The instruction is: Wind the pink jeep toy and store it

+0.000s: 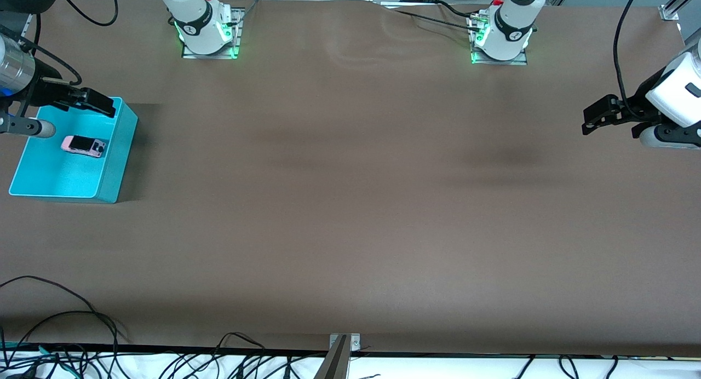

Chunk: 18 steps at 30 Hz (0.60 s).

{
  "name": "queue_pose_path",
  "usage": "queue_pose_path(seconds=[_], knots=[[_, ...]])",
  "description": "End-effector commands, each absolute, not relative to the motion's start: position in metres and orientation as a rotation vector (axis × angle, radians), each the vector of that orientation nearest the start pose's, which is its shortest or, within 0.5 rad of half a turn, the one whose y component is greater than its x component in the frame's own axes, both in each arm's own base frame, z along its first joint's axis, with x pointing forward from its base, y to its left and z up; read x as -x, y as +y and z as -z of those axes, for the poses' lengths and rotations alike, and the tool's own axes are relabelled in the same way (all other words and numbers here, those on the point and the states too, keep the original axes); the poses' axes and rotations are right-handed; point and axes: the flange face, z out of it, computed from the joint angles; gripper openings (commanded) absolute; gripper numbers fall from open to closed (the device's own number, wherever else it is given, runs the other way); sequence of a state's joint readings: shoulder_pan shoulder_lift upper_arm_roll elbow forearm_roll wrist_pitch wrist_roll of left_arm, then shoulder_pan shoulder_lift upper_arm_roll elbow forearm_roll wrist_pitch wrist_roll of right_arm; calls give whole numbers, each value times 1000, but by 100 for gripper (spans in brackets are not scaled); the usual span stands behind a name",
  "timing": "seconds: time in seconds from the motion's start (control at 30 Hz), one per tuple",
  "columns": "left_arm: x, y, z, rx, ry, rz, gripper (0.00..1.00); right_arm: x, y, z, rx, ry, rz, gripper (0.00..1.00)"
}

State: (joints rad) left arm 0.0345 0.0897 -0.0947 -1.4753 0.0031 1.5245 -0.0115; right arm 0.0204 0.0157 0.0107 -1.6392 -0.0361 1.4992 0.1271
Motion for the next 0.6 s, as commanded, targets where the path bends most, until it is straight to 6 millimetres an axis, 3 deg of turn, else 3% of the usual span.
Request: queue_pose_path(seconds=[0.0, 0.57], knots=[[-576, -30, -619, 3145, 115, -62, 100, -544, 13, -593, 3158, 44, -215, 100], [-576, -29, -622, 3136, 122, -52, 100, -548, 16, -597, 3154, 44, -152, 100]])
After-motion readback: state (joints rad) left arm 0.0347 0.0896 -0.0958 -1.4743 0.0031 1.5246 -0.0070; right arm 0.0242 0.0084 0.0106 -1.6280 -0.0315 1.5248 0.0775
